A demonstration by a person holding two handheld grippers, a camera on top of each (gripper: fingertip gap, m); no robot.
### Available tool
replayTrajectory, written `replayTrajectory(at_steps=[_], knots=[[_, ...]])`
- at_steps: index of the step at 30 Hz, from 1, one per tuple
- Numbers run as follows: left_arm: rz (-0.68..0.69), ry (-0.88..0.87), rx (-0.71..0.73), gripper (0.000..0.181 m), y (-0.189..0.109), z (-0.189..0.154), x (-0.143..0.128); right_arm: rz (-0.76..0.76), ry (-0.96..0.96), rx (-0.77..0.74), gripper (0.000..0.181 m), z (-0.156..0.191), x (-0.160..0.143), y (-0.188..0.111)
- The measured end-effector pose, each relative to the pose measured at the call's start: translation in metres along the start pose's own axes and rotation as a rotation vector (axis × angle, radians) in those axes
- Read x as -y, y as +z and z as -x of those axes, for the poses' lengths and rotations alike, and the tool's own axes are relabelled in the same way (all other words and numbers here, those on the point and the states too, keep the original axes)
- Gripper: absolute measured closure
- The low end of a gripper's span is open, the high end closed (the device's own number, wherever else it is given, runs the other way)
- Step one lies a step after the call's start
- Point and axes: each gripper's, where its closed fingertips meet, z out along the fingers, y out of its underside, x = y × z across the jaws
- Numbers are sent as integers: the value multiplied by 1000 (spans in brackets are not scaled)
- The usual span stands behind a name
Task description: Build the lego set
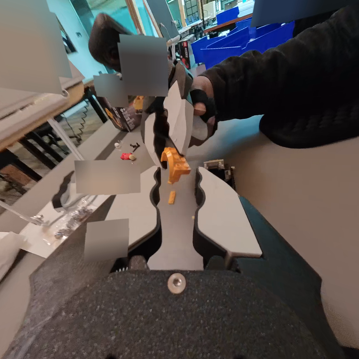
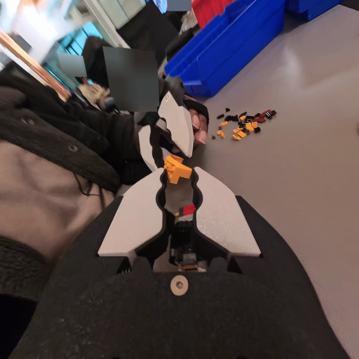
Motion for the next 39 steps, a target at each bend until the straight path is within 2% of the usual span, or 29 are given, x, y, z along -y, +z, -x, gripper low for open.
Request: replayTrajectory(at_steps=[6, 10, 14, 20, 23, 30, 35, 36, 39], knots=[[-16, 161, 87, 160, -3, -1, 14, -93, 146, 100, 158, 16, 7, 4], [-12, 129, 75, 160, -4, -3, 16, -120, 198, 133, 158, 18, 8, 5], [-48, -14, 35, 161, -5, -1, 19, -152, 202, 148, 158, 19, 11, 3], [-218, -566, -66, 161, -16, 23, 28, -218, 64, 0, 153, 6, 22, -15], [-245, -698, -101, 161, -17, 28, 25, -215, -31, -62, 153, 6, 25, -16], [-252, -769, -174, 161, -14, 21, 26, -202, -192, -140, 151, 11, 28, -3], [-244, -750, -244, 161, -11, 8, 29, -208, -191, -116, 157, 16, 29, -1], [-239, -741, -250, 161, -10, 7, 29, -207, -191, -117, 162, 17, 29, 0], [-235, -739, -238, 161, -10, 8, 26, -194, -194, -150, 162, 14, 27, 1]])
